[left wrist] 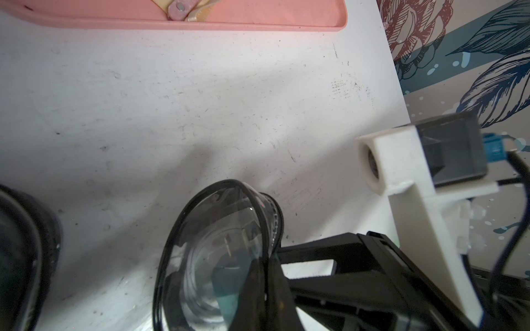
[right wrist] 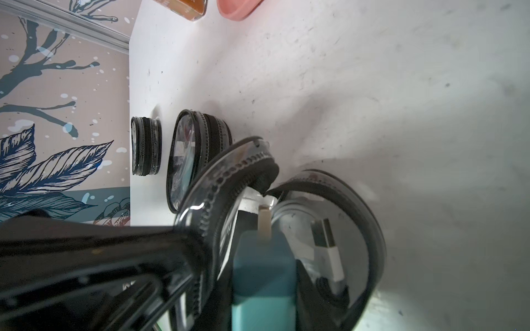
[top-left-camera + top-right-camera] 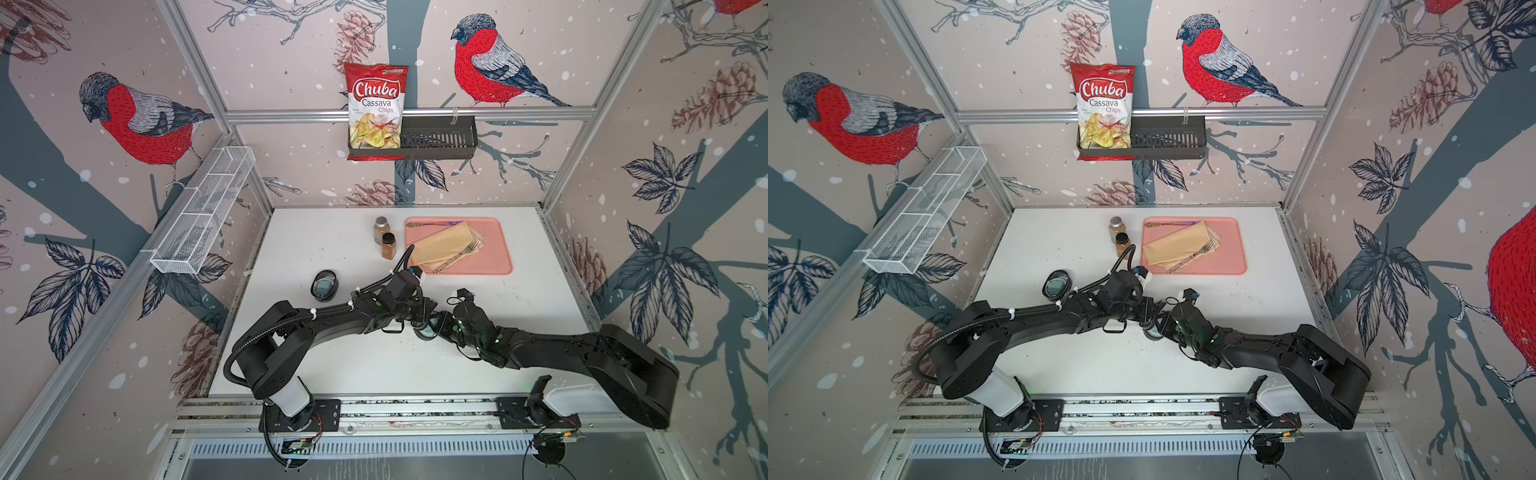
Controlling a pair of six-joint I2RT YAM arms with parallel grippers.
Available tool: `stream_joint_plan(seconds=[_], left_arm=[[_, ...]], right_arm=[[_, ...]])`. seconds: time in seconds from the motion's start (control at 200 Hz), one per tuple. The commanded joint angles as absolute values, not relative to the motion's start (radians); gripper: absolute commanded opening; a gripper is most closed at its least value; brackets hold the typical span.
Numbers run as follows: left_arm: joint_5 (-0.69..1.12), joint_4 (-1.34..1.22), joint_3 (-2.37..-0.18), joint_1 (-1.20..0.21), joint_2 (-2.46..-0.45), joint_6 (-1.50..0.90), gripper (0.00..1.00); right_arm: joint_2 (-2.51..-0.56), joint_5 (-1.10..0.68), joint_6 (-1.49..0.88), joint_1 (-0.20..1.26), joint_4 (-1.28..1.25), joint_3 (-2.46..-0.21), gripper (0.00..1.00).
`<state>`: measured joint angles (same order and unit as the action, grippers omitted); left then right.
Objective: Pack away charging kits
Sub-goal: Place the storage bag at the center of the board.
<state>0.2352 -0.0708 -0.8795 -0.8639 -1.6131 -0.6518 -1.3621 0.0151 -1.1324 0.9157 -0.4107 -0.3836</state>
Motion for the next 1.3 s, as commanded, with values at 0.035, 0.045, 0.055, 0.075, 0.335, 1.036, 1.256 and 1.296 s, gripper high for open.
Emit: stream_joint_plan(seconds=[0.035, 0.045, 0.055, 0.075, 0.335, 1.036, 1.256, 1.296], left_arm=[[0.242, -0.1, -0.884, -0.862, -1.615, -0.656, 0.0], [0.242, -0.1, -0.884, -0.862, -1.615, -0.656, 0.0], [0.242, -0.1, -0.883, -0.862, -1.615, -0.656, 0.0], [0.242, -0.1, -0.883, -0.862, -1.615, -0.655, 0.0], [0.242, -0.1, -0.884, -0.862, -1.617, -0.655, 0.0], [0.229, -0.093, -0.884, -0.862, -1.615, -0.657, 0.0], [0.23, -0.093, -0.885, -0.862, -1.615, -0.656, 0.0], [0.23, -0.094, -0.885, -0.862, -1.615, -0.657, 0.0]], right_arm=[[-1.403, 0.013, -1.15, 0.915, -0.449, -0.403, 0.21], [-1.406, 0.011, -1.15, 0.914, -0.451, -0.404, 0.21], [-1.41, 0.01, -1.15, 0.913, -0.453, -0.404, 0.21], [-1.417, 0.006, -1.151, 0.912, -0.459, -0.404, 0.21], [-1.45, 0.018, -1.143, 0.901, -0.418, -0.422, 0.45], [-1.333, 0.167, -1.098, 0.891, -0.028, -0.509, 0.5], [-1.31, 0.187, -1.086, 0.89, 0.033, -0.528, 0.48], [-1.311, 0.183, -1.086, 0.891, 0.032, -0.527, 0.48]])
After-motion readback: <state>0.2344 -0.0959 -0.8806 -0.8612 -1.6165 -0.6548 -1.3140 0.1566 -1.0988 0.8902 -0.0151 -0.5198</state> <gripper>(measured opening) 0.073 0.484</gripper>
